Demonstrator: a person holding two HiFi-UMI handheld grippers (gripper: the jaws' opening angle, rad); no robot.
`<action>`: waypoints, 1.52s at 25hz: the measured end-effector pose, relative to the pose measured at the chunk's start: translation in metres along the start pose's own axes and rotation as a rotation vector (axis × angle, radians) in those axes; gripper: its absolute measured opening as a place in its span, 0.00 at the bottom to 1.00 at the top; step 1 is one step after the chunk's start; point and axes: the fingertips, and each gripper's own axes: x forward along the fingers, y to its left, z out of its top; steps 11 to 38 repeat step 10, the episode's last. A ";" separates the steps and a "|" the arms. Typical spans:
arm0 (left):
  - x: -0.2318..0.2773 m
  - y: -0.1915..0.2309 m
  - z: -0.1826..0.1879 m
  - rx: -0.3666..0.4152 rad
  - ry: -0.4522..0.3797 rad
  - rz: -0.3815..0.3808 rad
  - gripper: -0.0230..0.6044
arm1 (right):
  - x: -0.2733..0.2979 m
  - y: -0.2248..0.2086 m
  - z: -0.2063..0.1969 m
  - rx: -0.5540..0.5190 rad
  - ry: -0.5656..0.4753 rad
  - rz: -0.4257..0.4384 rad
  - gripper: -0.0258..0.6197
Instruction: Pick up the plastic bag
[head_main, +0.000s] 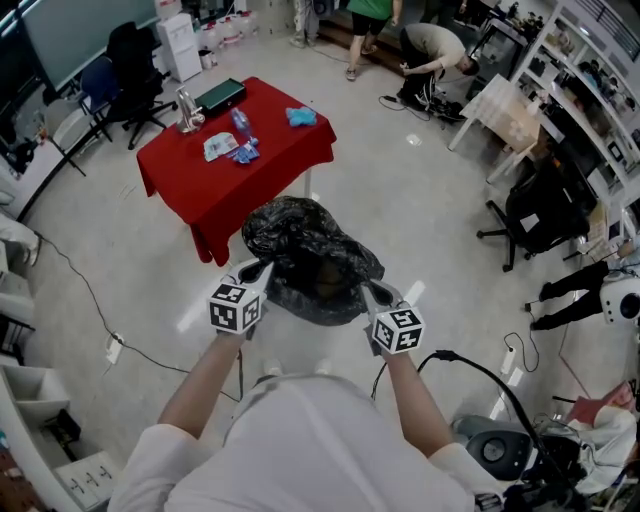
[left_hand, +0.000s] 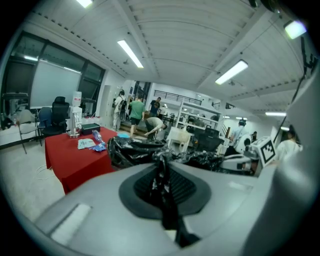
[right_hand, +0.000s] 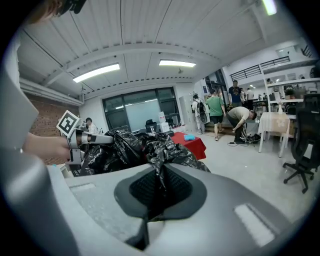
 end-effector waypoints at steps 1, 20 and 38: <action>0.000 0.000 0.000 0.001 0.000 -0.001 0.05 | 0.001 0.000 0.000 -0.001 0.000 -0.001 0.04; 0.003 0.003 0.000 0.007 0.013 -0.006 0.05 | 0.007 0.000 0.003 0.004 -0.006 -0.004 0.04; 0.003 0.003 0.000 0.007 0.013 -0.006 0.05 | 0.007 0.000 0.003 0.004 -0.006 -0.004 0.04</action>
